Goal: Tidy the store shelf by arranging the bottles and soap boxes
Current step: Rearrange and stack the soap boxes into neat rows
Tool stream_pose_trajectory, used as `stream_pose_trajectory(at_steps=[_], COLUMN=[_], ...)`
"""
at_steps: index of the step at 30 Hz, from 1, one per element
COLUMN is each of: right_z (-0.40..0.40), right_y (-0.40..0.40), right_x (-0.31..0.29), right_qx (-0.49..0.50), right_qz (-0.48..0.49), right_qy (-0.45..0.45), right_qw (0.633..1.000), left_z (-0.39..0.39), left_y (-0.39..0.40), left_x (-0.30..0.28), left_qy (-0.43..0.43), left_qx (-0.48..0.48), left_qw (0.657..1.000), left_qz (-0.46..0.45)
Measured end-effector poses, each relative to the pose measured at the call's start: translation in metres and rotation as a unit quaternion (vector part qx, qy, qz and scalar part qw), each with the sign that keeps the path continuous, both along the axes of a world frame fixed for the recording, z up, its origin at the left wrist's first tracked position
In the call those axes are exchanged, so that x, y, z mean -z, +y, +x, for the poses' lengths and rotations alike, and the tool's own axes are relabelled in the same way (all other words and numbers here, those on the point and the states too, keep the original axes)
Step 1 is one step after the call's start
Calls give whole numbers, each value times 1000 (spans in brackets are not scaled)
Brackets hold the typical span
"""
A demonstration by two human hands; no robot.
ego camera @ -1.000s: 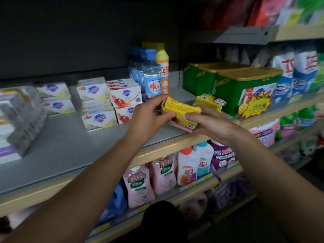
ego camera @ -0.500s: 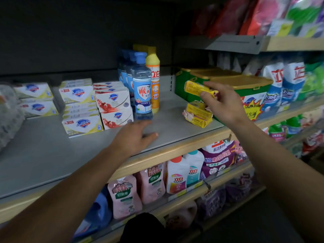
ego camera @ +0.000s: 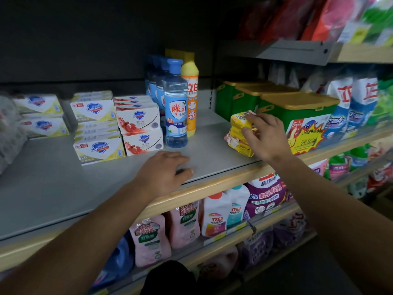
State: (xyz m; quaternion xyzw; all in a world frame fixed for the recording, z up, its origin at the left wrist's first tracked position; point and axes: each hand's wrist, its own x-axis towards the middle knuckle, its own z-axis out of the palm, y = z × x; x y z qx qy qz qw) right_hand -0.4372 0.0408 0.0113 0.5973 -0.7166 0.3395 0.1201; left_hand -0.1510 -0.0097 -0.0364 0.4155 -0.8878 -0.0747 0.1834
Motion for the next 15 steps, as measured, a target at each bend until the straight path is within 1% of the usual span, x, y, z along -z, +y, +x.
stream_pose_trajectory(at_steps=[4,7,11,13,15], right_z=[1,3,14,29,56], right_y=[-1,0,5,9,8], right_x=[-9,-19,-33,-41,-46], right_qx=[1,3,10,-2,-37], right_qz=[21,45,71,57,38], right_qy=[41,40,50,47,52], right_qw=[999,998,996,997,997], left_z=[2,3,16,32,55], left_y=[3,6,10,13,17], left_x=[-3,-9,-20,-24,-26], left_qy=[9,24,85,112,156], left_qx=[-6,-3,-7,-14,-30], left_qw=[1000,1000,995,992,986], left_qz=[3,15,53,54,41])
